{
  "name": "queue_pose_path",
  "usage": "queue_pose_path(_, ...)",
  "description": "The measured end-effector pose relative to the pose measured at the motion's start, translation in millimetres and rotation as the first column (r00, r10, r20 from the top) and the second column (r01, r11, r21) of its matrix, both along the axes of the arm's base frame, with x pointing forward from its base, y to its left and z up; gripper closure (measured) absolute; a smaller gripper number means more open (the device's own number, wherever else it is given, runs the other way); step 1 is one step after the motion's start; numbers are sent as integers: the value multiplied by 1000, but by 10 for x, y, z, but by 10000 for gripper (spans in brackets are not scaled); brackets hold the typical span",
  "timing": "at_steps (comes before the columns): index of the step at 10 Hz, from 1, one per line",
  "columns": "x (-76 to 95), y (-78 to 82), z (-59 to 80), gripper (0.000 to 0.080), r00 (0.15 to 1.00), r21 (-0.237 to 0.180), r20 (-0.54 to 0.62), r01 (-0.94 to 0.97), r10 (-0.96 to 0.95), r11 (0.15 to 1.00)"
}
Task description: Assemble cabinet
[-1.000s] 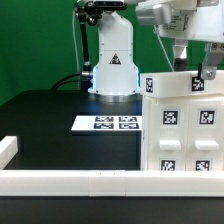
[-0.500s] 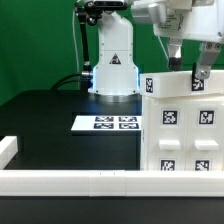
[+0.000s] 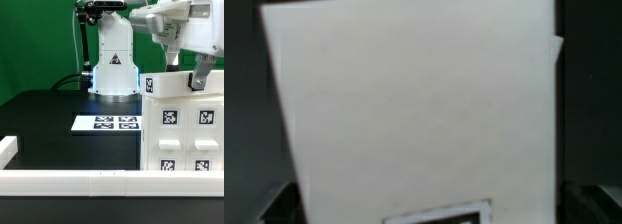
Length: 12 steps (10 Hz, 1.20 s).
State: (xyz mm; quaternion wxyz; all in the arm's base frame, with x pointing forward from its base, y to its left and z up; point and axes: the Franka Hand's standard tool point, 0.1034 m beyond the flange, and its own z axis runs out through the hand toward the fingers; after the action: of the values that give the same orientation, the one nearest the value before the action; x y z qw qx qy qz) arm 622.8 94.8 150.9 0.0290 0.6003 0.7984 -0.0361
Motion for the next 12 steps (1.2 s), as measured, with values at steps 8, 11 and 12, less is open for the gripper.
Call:
queue_pose_path(8,-11,-37,0,246,877,3,22,480,-480,877)
queue_pose_path(11,-52,-6,-7,246,556,-17,2,831,-831,555)
queue_pose_path(12,-44,-16,-9,246,510,-17,2,860,-860,509)
